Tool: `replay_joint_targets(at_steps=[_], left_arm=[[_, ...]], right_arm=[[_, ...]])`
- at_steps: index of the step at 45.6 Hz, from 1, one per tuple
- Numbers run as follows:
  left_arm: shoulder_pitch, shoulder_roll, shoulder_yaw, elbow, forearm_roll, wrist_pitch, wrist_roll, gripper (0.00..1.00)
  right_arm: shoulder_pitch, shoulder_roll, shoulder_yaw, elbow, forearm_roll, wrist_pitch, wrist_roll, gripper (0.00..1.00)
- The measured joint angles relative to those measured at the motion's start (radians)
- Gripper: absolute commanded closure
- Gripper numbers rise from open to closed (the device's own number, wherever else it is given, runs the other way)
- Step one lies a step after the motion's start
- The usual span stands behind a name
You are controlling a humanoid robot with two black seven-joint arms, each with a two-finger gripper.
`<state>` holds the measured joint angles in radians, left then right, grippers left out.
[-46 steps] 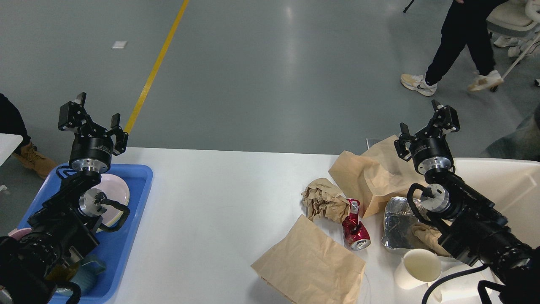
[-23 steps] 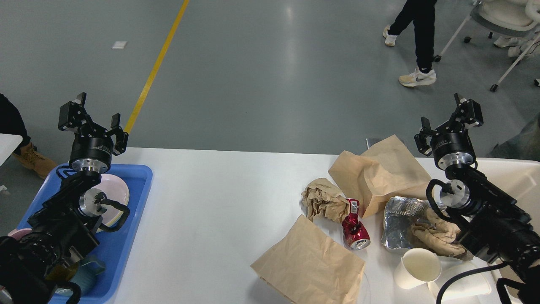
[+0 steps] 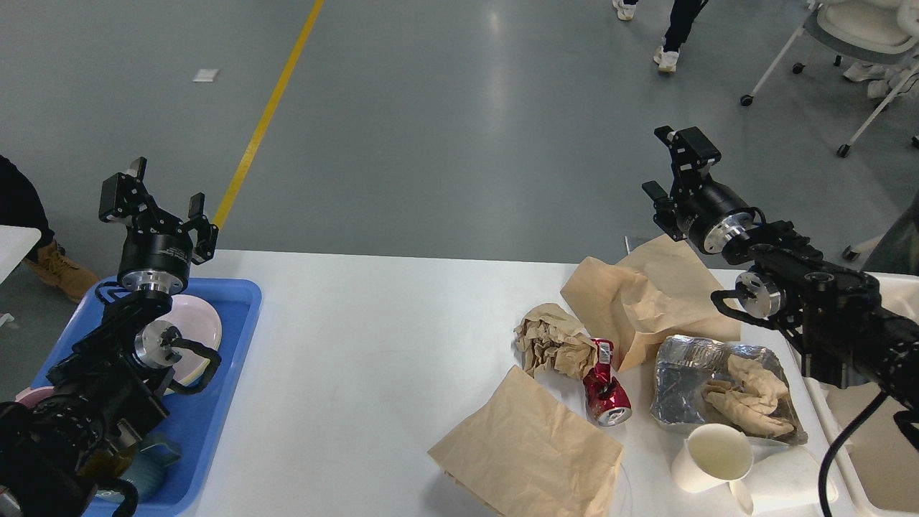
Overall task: Tidy desktop
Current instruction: 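Raise the right gripper and move it over the brown paper bag, then lower the right gripper and grasp the brown paper bag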
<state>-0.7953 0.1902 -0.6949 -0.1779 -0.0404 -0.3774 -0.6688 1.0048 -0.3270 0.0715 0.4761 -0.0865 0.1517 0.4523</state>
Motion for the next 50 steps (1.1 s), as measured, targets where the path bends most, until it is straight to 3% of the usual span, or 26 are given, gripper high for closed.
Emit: replay_joint_targets(at_steps=[4, 13, 17, 26, 31, 50], left_arm=[[0.0, 0.0, 0.0, 0.0, 0.0, 0.0, 0.0, 0.04], [0.0, 0.0, 0.0, 0.0, 0.0, 0.0, 0.0, 0.04], [0.0, 0.0, 0.0, 0.0, 0.0, 0.0, 0.0, 0.04], [0.0, 0.0, 0.0, 0.0, 0.0, 0.0, 0.0, 0.04], [0.0, 0.0, 0.0, 0.0, 0.0, 0.0, 0.0, 0.04], [0.0, 0.0, 0.0, 0.0, -0.001, 0.0, 0.0, 0.04]], right_arm=[[0.03, -0.009, -0.079, 0.001, 0.002, 0.033, -0.081, 0.0], [0.121, -0.028, -0.21, 0.0, 0.011, 0.158, -0.379, 0.0], [0.163, -0.03, -0.316, 0.002, 0.016, 0.178, -0.452, 0.0], [0.299, -0.041, -0.672, 0.063, 0.017, 0.215, -0.473, 0.0], [0.424, -0.044, -0.87, 0.166, 0.019, 0.341, -0.473, 0.0], [0.698, 0.058, -1.085, 0.385, 0.018, 0.568, -0.474, 0.0]])
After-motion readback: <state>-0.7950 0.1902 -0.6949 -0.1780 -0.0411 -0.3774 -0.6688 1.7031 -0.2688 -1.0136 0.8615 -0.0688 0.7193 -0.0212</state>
